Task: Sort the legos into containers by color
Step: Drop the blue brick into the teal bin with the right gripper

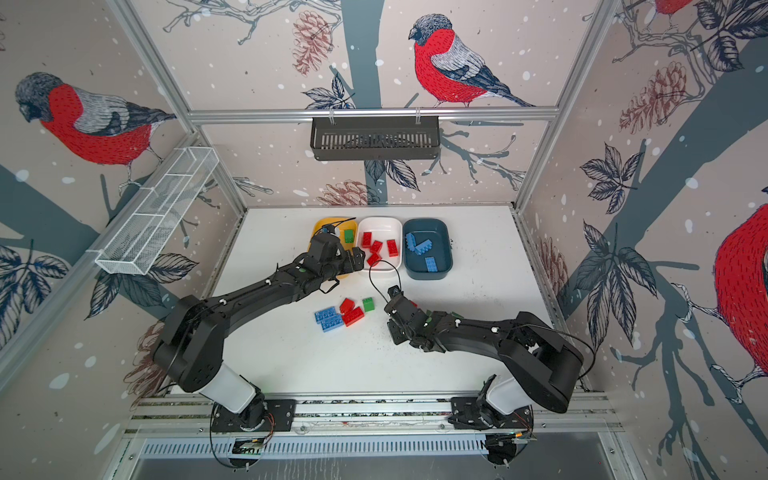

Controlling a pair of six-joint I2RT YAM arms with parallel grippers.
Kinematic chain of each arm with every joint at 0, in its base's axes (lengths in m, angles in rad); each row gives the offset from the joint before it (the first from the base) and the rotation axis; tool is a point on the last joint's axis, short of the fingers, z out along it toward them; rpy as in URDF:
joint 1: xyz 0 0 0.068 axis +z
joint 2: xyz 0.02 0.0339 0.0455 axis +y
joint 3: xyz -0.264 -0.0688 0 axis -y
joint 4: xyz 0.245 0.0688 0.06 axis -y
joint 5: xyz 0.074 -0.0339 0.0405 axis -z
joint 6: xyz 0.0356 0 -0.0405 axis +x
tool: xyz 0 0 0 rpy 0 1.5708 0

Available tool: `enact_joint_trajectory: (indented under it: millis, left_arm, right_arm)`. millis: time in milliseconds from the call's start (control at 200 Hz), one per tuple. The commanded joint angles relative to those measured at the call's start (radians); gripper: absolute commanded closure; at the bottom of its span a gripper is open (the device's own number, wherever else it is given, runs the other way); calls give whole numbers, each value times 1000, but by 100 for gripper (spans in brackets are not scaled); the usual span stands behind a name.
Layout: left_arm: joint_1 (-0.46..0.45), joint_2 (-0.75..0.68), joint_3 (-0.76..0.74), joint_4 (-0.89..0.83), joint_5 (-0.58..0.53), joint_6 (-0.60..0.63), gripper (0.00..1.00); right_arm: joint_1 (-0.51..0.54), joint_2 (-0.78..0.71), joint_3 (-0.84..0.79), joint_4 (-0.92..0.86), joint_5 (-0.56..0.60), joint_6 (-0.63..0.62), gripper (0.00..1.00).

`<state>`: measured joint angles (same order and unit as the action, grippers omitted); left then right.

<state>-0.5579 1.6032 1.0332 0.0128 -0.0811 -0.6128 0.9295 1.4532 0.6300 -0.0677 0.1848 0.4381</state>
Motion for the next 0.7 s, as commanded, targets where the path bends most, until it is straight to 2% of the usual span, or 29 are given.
enact_joint_trajectory:
  millis: [0,170,360,600,695]
  left_arm:
    - [4,-12,-5,27,7,-3,3]
    - [3,-36,-30,56,42,-7,3]
    - [-2,-61,-69,48,68,5,3]
    - [-87,-85,-80,-21,-13,-26,3]
    - [-124,-77,-75,-68,-64,-51,3]
  right_arm:
    - [0,-41,2,7,26,-20,67]
    - [-43,-156,-13,71,0,-32,67]
    - [-193,-233,-10,176,-121,21,67]
    - [-390,-205,49,186,-167,96,67]
    - [-462,-143,72,184,-203,110,67]
